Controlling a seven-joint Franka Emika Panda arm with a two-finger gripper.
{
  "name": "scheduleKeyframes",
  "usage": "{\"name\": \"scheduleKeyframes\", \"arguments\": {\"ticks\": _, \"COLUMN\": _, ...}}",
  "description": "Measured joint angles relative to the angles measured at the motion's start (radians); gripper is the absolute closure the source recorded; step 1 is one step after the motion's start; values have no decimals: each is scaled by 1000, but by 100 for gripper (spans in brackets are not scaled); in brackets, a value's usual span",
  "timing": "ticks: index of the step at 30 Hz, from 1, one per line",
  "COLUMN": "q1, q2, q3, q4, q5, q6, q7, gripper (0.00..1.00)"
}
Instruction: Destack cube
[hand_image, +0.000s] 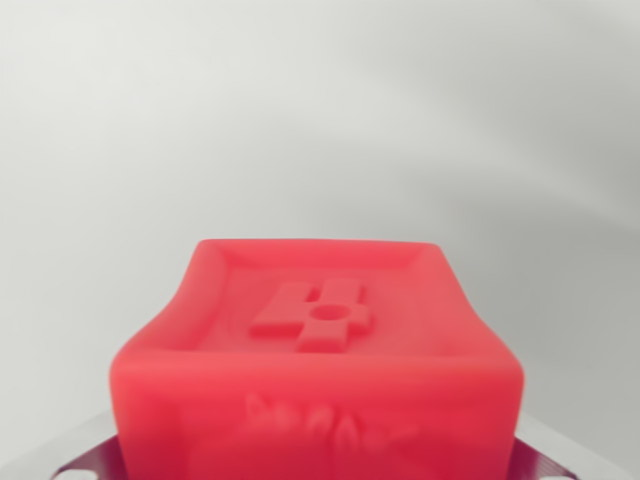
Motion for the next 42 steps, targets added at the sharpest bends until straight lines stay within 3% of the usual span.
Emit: {"name": "scheduleKeyframes", "arguments": {"ticks": 42, "q1": -87, "q2": 140, "q3": 0, "q4": 196, "q5": 0, "q6": -59, "q7": -70, "gripper": 100}}
